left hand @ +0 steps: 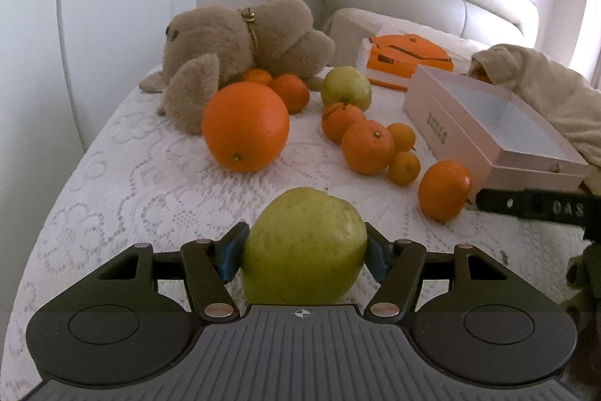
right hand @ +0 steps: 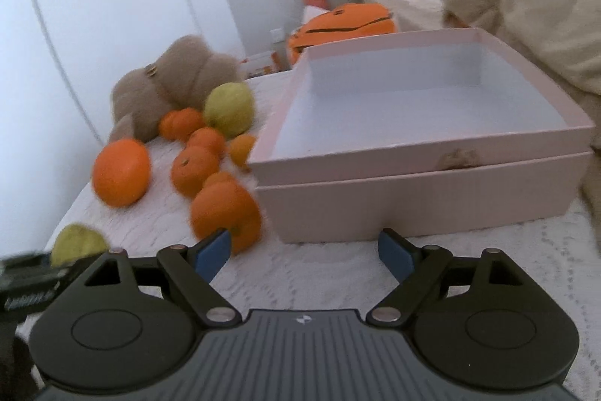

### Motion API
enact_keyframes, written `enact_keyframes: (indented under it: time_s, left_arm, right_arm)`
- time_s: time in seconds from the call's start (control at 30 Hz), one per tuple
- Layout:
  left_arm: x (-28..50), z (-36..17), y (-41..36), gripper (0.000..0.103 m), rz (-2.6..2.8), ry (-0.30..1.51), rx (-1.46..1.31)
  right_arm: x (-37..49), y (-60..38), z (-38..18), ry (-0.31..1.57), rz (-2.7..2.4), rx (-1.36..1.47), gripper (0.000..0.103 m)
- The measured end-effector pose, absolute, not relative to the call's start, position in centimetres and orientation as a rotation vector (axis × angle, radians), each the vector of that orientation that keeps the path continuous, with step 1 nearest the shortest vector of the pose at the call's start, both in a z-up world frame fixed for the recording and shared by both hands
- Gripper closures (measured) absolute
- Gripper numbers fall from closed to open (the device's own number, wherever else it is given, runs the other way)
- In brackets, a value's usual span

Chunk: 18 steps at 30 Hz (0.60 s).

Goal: Organize fruits
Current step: 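Lift the pear with the left tool while the right tool grasps an orange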

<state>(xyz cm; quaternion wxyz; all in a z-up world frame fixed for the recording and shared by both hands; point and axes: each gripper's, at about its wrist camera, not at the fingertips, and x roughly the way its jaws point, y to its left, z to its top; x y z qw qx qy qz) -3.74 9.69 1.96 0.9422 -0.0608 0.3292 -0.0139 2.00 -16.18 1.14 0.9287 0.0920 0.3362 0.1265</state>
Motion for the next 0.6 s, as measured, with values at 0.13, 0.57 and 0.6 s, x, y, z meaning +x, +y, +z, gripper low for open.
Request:
enact_keyframes:
  time_s: [0.13, 0.57, 0.6]
  left_arm:
    - [-3.8, 2.0, 9.9, 0.034, -0.031, 0.668, -0.137]
    - [-4.2, 2.3, 10.8, 0.034, -0.062, 0.677, -0.186]
    - [-4.2, 2.3, 10.9, 0.034, -0.071, 0.683, -0.188]
  right_arm:
    - [3.0, -17.4, 1.2, 0.689, 0.124, 0.175, 0.017]
    - [3.9, -18.6, 1.8, 0.681, 0.127, 0.131, 0.017]
    - [3.4, -17.8, 2.1, 0.676, 0.171, 0.111, 0.017]
